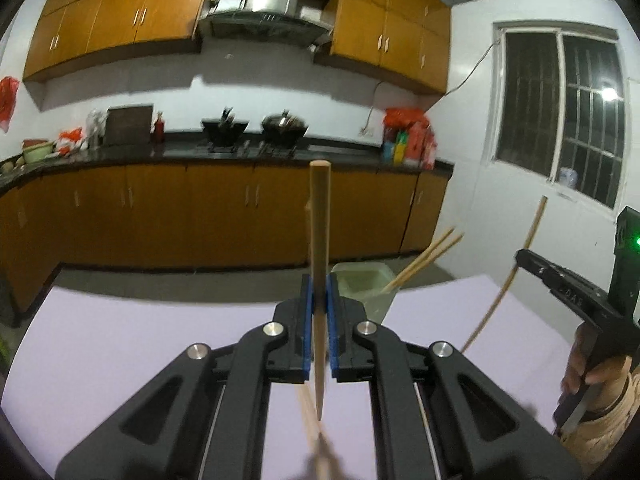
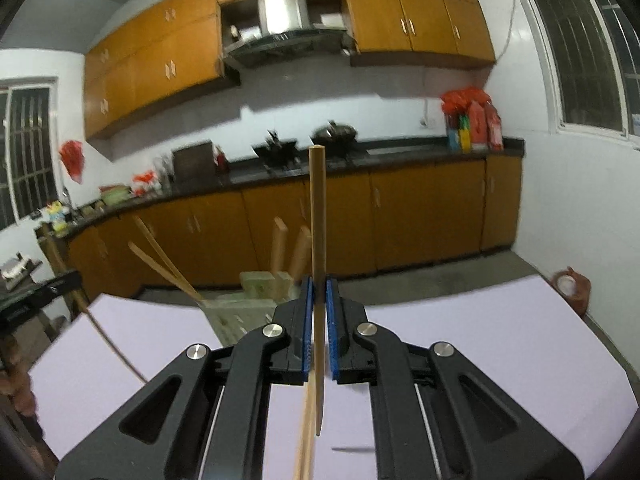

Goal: Organize utensils
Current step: 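Raise the chopsticks upright and lower them into the holder with both grippers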

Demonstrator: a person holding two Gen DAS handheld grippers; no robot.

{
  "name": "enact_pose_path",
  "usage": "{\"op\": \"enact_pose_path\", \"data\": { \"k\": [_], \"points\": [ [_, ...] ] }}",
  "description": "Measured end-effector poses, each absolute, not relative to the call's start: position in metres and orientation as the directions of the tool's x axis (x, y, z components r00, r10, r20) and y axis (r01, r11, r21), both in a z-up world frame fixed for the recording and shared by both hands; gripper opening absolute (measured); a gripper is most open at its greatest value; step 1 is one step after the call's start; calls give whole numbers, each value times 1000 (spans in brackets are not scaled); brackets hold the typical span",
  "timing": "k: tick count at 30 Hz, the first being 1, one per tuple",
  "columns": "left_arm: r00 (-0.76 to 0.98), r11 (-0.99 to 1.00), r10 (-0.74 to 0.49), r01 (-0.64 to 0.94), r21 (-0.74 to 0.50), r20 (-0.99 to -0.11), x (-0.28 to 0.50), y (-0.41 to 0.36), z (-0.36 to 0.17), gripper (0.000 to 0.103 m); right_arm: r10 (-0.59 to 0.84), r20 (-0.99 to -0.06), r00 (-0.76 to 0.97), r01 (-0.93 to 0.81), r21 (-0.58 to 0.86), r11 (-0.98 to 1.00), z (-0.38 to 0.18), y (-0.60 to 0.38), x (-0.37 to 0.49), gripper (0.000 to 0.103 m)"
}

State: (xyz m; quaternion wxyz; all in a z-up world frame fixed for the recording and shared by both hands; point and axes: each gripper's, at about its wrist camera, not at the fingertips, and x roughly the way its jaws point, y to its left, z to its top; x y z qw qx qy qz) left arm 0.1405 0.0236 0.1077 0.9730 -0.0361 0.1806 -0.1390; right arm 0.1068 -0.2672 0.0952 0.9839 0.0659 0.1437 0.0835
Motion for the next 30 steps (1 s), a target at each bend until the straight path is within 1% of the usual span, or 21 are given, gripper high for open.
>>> {"op": "enact_pose_path", "data": {
  "k": [3, 7, 8, 11, 13, 17, 26, 28, 29, 30],
  "points": [
    [923, 956, -289, 268, -117, -253, 147, 6, 134, 8, 207, -180, 962, -178, 165, 970, 120, -258, 108, 7],
    [958, 963, -256, 241, -124, -130, 166, -13, 164, 8, 214, -47, 976, -201, 193, 960, 144, -247, 121, 7],
    [964, 965, -244, 230, -127, -105, 173, -17, 170, 8, 212, -22, 977, -203, 198, 959, 146, -244, 127, 7],
    [973, 968, -221, 210, -140, -68, 193, -25, 171, 8, 196, 9, 981, -194, 202, 960, 140, -238, 150, 7],
    [980, 974, -194, 187, -124, -49, 204, -31, 166, 8, 192, 8, 981, -189, 204, 960, 130, -234, 165, 7],
    [975, 973, -197, 182, -142, -104, 227, -37, 142, 8, 199, -61, 978, -181, 214, 960, 108, -230, 193, 7],
    [954, 963, -229, 193, -187, -195, 251, -29, 96, 8, 214, -180, 960, -181, 185, 966, 81, -224, 203, 9],
    [951, 962, -232, 193, -192, -206, 249, -26, 91, 13, 224, -191, 956, -189, 184, 965, 83, -225, 200, 17],
    [950, 962, -232, 193, -192, -209, 248, -26, 92, 20, 222, -182, 958, -190, 180, 965, 86, -226, 196, 32],
    [951, 963, -228, 190, -191, -207, 246, -23, 94, 26, 216, -167, 962, -187, 173, 967, 90, -227, 190, 42]
  ]
}}
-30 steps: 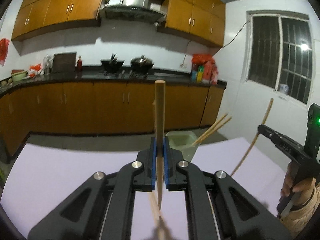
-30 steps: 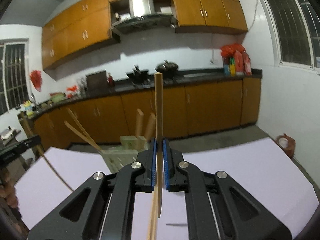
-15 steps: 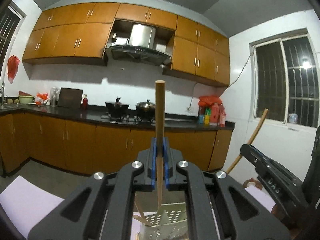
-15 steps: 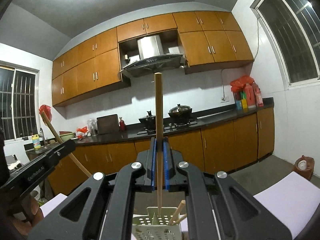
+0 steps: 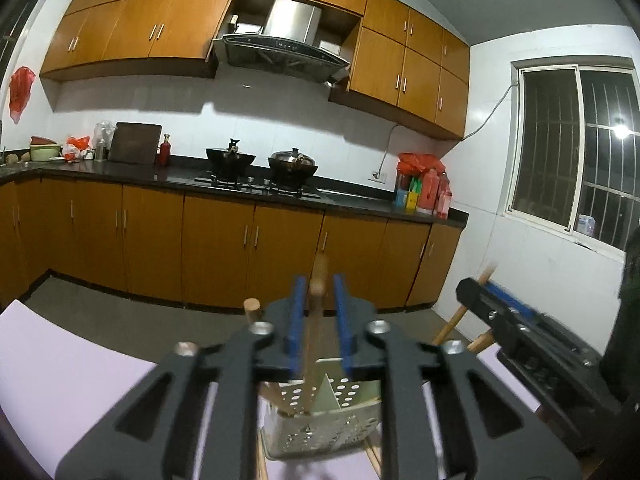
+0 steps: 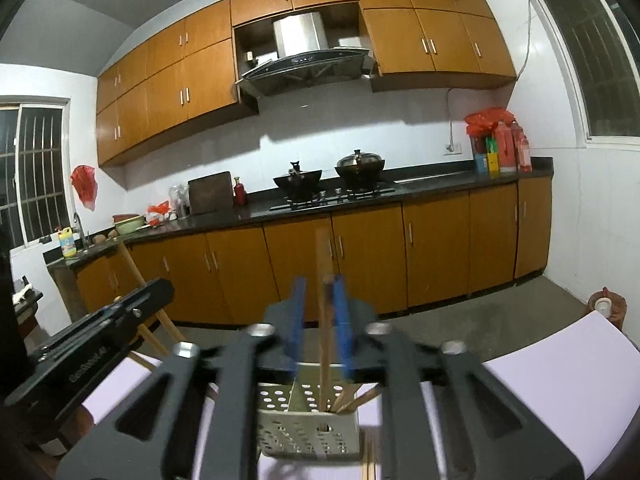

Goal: Organize utensils
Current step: 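Raise the chopsticks upright and lower them into the holder with both grippers, then open both grippers to release the chopsticks into the holder, then close the left gripper on a loose chopstick while the right gripper grasps another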

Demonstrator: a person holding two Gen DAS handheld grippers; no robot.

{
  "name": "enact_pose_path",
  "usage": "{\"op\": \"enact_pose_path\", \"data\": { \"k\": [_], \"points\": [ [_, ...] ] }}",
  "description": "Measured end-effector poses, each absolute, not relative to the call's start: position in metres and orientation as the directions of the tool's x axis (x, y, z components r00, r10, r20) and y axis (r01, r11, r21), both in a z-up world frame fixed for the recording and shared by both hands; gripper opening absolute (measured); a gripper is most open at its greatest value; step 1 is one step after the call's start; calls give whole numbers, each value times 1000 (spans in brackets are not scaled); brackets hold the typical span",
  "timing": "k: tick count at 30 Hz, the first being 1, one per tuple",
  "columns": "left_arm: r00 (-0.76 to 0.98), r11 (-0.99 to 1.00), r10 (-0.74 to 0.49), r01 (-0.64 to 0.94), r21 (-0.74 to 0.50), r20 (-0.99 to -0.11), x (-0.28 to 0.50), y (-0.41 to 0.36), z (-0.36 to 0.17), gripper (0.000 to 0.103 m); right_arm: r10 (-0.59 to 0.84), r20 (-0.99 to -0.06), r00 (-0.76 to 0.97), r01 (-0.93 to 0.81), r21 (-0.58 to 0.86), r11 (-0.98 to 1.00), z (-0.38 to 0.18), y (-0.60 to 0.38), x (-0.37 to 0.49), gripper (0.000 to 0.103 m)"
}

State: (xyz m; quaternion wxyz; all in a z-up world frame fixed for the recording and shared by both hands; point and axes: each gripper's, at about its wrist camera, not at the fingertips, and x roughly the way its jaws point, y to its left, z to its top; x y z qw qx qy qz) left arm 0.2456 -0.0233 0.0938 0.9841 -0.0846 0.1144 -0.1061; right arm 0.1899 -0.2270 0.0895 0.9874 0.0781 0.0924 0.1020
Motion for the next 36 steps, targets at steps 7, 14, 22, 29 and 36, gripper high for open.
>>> {"op": "enact_pose_path", "data": {
  "k": [7, 14, 22, 29, 36],
  "points": [
    [961, 961, -216, 177, -215, -175, 198, 3, 110, 41, 166, -121, 979, -144, 174, 974, 111, -261, 143, 43],
    [960, 948, -193, 129, -290, -204, 142, 46, 82, 43, 77, -328, 941, -7, 210, 978, 52, -302, 120, 45],
    [845, 966, -142, 4, -259, -515, 152, 54, -7, 38, 225, -683, 695, -56, 261, 964, -65, -279, 135, 18],
    [705, 979, -171, 42, -200, -688, 162, 39, -71, 31, 252, -762, 596, -97, 243, 965, -103, -253, 138, 15],
    [664, 977, -197, 75, -199, -721, 167, 30, -85, 30, 264, -759, 595, -136, 228, 964, -105, -252, 139, 15]
  ]
}}
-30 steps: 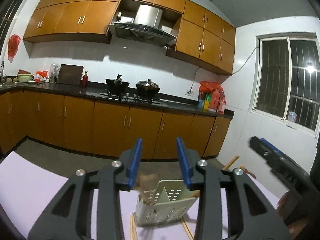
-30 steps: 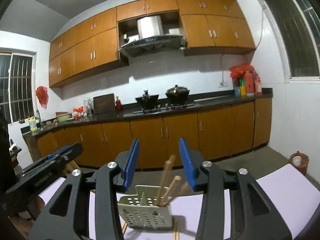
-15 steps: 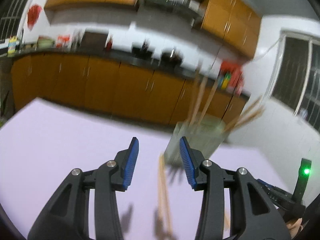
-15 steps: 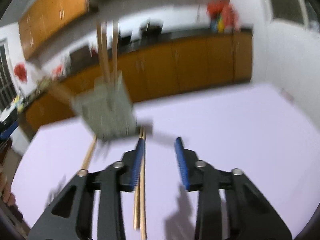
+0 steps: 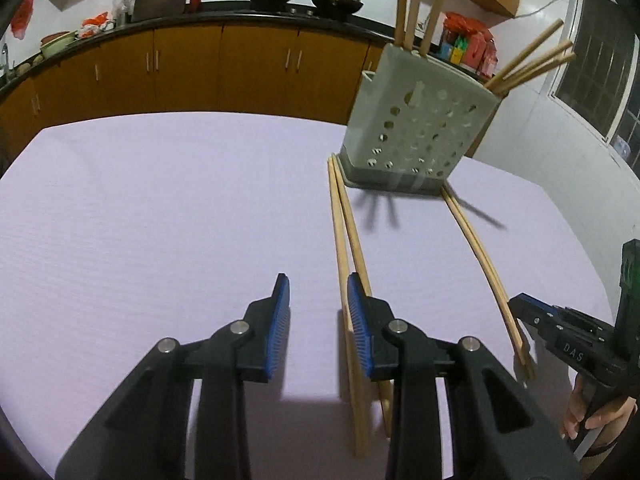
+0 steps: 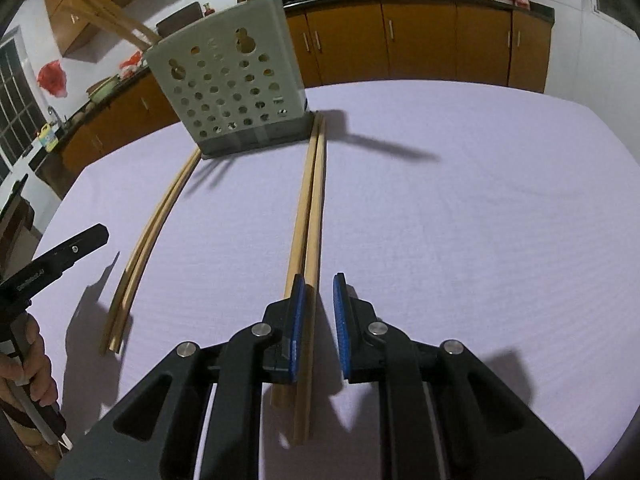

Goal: Organize utensils
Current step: 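Close the left gripper on a loose chopstick while the right gripper grasps another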

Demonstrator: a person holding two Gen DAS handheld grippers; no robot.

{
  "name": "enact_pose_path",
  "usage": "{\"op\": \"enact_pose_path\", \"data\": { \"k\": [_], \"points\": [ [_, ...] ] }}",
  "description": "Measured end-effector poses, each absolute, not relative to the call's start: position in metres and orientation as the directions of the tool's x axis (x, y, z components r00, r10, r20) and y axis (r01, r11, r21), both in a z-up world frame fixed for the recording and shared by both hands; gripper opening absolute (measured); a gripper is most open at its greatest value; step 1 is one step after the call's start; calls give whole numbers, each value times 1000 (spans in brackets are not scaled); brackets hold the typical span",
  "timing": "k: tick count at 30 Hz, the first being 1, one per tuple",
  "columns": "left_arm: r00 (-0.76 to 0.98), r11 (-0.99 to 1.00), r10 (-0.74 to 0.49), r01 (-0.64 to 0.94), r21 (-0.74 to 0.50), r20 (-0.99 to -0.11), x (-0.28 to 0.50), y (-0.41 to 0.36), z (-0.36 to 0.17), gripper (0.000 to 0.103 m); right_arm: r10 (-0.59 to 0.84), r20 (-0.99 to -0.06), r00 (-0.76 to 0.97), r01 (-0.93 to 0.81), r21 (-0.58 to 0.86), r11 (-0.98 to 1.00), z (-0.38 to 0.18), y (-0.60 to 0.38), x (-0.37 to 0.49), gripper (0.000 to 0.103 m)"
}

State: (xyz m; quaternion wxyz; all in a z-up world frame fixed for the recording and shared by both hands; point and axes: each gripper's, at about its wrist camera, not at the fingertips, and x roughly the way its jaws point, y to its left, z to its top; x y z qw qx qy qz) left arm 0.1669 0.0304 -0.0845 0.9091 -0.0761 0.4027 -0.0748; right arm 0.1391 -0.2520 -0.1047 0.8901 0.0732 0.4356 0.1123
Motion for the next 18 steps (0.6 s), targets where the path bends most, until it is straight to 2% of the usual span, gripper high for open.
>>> {"op": "enact_pose_path", "data": {
  "k": [2, 3, 5, 12, 15, 18],
  "points": [
    [657, 978, -199, 90, -187, -727, 167, 26, -85, 28, 244, -757, 605, -148, 194, 970, -106, -250, 137, 15],
    [653, 978, -200, 95, -183, -730, 169, 23, -85, 26, 219, -761, 611, -148, 162, 976, -107, -247, 138, 8],
    [640, 979, -203, 108, -174, -741, 170, 19, -87, 23, 139, -767, 626, -113, 87, 990, -106, -246, 140, 8],
    [610, 981, -189, 147, -124, -770, 171, 2, -97, 16, 116, -765, 633, -61, 101, 993, -107, -265, 141, 7],
    [611, 987, -148, 141, -78, -777, 172, -4, -102, 10, 112, -763, 637, -62, 93, 994, -107, -265, 140, 8],
    [618, 992, -118, 111, -62, -777, 176, 0, -103, 8, 113, -763, 637, -65, 93, 994, -107, -265, 141, 8]
  ]
}}
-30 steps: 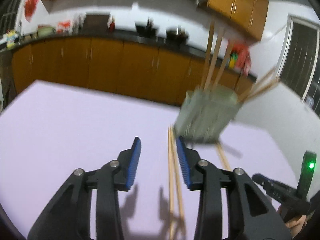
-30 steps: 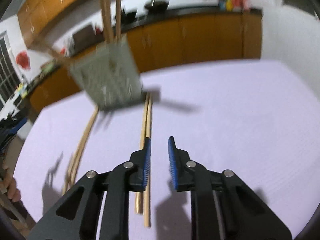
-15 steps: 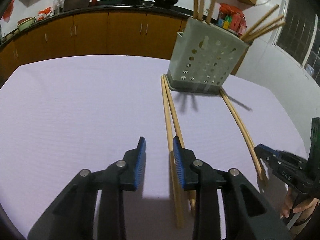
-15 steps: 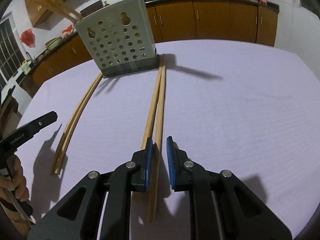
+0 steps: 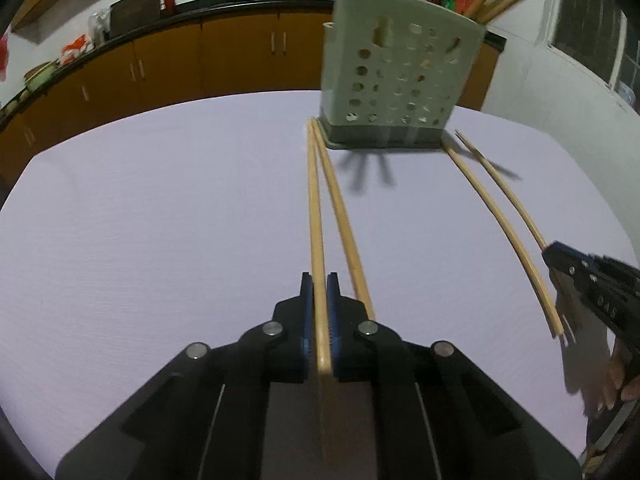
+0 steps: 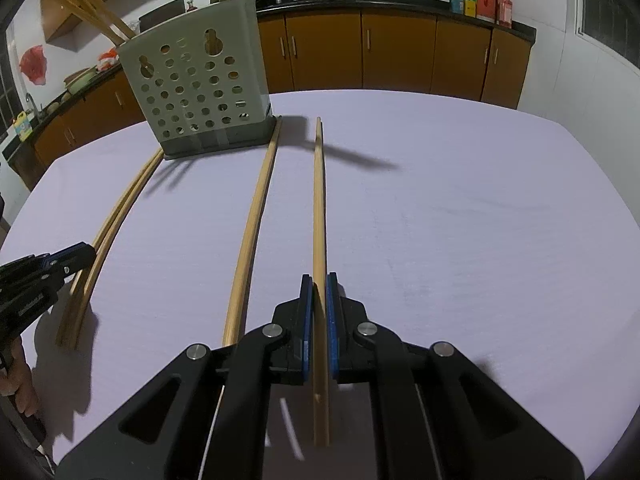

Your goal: Organize utensils

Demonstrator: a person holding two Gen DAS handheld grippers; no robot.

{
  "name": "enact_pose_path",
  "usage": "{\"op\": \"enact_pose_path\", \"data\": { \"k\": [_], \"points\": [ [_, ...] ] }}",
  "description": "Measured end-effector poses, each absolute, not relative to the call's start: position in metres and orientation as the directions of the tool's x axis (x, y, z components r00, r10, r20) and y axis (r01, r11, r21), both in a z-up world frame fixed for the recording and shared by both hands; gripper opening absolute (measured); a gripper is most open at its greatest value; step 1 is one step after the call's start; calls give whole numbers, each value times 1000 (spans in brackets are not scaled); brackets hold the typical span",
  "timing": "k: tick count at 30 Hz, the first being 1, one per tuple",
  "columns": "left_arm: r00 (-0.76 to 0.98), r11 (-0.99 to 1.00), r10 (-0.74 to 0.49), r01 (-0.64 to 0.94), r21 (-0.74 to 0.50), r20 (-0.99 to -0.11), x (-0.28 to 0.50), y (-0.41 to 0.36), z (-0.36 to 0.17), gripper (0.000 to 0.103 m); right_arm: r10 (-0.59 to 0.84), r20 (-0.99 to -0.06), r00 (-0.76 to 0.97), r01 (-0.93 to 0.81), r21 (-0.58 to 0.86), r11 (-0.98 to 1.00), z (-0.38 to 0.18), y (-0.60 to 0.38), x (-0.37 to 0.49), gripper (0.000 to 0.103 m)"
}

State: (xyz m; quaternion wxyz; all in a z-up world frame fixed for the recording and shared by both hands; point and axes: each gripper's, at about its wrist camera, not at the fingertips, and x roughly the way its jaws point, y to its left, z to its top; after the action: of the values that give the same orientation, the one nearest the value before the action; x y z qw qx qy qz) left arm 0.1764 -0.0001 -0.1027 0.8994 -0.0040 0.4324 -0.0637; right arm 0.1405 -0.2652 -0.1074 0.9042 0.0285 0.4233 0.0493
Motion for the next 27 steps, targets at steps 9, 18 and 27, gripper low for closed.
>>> {"op": "enact_pose_path", "data": {
  "k": [9, 18, 27],
  "points": [
    [633, 997, -34, -33, -71, -773, 187, 55, -105, 9, 49, -759, 649, -10, 56, 998, -107, -276, 148, 8],
    [633, 996, -40, -34, -80, -773, 186, 57, -104, 10, 45, -760, 649, -9, 51, 999, -108, -276, 148, 8],
    [634, 995, -47, -35, -90, -772, 186, 57, -106, 10, 45, -760, 649, -9, 51, 999, -108, -275, 148, 8]
  ]
}}
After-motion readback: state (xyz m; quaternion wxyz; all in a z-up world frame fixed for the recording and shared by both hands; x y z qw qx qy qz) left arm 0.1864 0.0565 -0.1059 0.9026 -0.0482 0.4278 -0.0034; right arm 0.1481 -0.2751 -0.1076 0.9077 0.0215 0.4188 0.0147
